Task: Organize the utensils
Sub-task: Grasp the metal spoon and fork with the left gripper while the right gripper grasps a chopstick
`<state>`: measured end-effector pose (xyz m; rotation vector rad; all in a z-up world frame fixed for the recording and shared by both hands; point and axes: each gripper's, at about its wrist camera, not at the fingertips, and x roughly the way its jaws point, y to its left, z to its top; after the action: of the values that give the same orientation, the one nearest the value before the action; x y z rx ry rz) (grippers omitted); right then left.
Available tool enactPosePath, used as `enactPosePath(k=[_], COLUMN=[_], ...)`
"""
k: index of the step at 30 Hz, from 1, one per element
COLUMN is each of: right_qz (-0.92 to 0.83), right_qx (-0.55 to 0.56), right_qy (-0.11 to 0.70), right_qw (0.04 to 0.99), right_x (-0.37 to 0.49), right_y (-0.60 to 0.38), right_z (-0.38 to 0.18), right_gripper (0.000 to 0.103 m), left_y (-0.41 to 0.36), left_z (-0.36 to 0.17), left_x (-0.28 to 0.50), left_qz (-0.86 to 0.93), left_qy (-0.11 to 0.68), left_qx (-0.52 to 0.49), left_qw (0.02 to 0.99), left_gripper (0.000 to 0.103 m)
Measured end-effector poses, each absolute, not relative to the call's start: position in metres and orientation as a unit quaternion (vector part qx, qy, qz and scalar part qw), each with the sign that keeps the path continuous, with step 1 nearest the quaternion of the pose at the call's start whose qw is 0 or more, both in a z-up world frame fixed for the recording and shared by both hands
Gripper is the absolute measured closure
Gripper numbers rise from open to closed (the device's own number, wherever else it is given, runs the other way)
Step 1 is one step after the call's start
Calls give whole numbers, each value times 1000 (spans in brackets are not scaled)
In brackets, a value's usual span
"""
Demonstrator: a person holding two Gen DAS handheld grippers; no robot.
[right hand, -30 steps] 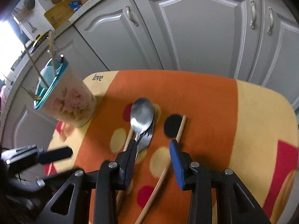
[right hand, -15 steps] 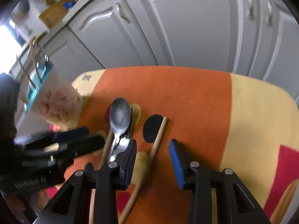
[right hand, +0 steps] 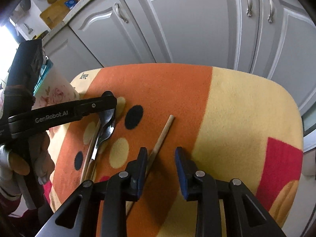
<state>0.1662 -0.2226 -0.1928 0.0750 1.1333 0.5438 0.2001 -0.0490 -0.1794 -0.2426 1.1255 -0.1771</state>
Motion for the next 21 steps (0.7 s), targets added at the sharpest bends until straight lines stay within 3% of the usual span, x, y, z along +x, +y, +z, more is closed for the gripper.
enactPosePath(k=[1,3,11,15,21], right_qz=[256,256,247,250,256], right_qx=[41,42,10,-26,-27], right_qy=[530,530,528,521,536], right_qw=[807,807,813,816,804], right_x=[167,167,176,179,191], right_y=[-223,-223,-200,-193,-197], right_z=[-193,-193,-192,-193,-193], right_gripper=[70,69,69,86,90], left_y=[-51,-54,-58,-59,-61], left_z=[-178,-177,-170,-171,-172], left_x=[201,202,203,196,194], left_qz=[-86,-95,-110,-116,-115], left_qy=[530,527,538,548,556], left_qx=[-109,-97,-73,-58,-50], left_qw=[836,839,832,826,822], left_gripper=[84,90,98,100,99])
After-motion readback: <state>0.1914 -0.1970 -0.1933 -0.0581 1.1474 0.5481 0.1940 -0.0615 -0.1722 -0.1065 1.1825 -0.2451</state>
